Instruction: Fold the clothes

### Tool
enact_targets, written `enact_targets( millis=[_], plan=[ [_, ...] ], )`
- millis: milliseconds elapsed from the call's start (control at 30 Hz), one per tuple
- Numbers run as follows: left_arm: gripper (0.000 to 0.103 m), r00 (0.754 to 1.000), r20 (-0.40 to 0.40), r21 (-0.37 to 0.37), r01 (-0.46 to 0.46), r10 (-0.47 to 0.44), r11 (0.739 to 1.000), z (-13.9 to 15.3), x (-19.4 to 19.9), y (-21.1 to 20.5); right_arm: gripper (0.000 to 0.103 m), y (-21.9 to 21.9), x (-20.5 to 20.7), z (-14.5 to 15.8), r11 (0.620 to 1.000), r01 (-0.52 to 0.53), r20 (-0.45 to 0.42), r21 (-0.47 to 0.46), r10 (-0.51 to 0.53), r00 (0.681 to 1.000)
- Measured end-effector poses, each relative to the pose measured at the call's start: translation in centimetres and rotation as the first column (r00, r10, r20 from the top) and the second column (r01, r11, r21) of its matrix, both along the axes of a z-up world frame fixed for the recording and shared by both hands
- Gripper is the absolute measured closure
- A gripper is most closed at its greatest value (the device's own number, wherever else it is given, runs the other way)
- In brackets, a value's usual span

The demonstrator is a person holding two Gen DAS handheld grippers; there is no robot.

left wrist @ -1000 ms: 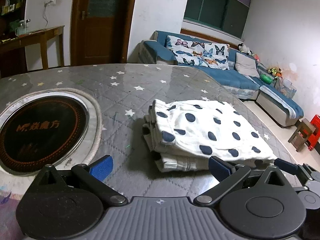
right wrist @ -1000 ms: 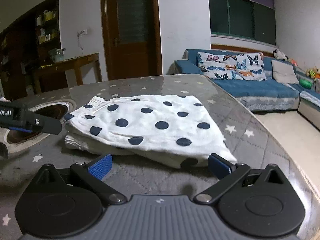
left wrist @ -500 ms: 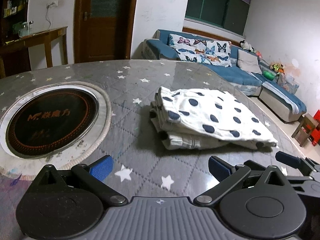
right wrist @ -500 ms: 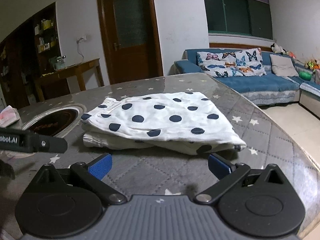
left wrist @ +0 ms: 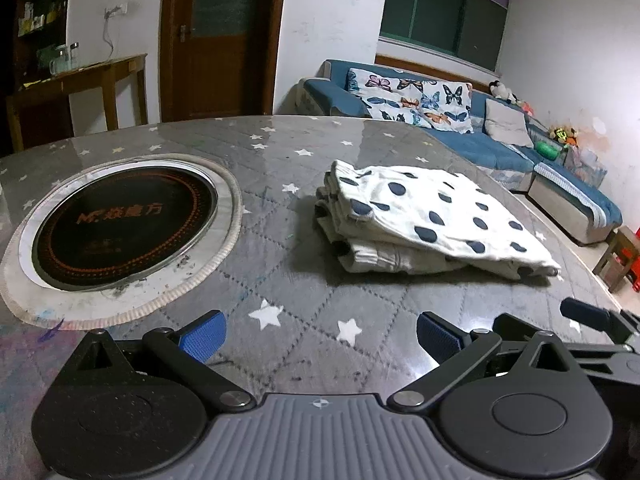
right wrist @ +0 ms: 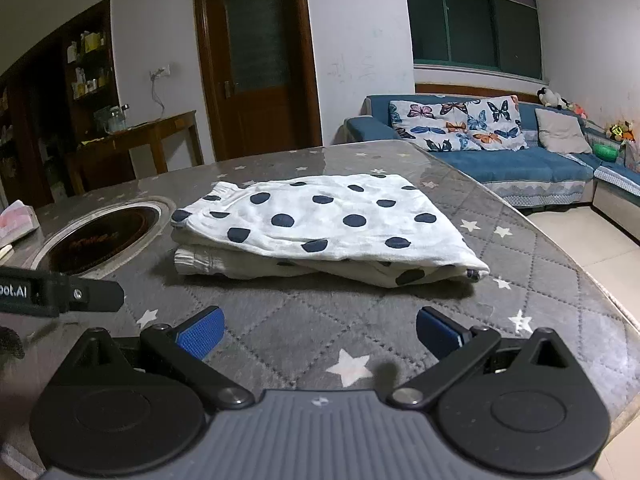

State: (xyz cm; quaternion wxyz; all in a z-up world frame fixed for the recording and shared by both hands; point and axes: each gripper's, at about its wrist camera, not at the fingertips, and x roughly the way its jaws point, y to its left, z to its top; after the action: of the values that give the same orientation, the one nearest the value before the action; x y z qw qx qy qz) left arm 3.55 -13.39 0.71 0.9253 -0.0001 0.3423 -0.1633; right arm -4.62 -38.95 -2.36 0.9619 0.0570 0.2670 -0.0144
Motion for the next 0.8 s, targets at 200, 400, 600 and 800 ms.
enact_targets(
  millis=[200, 400, 600, 800],
  plan=[
    [0.000, 1.000, 0.013, 0.006, 0.004, -0.004, 1.000, 0.0, -1.1, -0.2, 0.000, 0.0, -0.3, 0.0, 1.000, -0.004, -0.002, 0.007, 0.004, 1.000],
    [0.000, 0.999, 0.040, 0.023, 0.006, -0.006, 1.000, 0.1, -2.3, -0.5, 0.000, -0.1, -0.7, 0.0, 1.000, -0.002, -0.001, 0.026, 0.002, 1.000],
    [0.000, 0.999, 0.042, 0.027, 0.012, -0.013, 1.000, 0.1, -3.0, -0.6, 0.000, 0.2, -1.1, 0.0, 0.999, -0.011, 0.002, 0.031, 0.011, 1.000],
    [0.000, 0.998, 0.055, 0.034, 0.008, -0.010, 0.999, 0.2, -3.6, -0.6, 0.000, 0.4, -1.4, -0.1, 0.999, -0.014, 0.001, 0.033, 0.014, 1.000]
  ],
)
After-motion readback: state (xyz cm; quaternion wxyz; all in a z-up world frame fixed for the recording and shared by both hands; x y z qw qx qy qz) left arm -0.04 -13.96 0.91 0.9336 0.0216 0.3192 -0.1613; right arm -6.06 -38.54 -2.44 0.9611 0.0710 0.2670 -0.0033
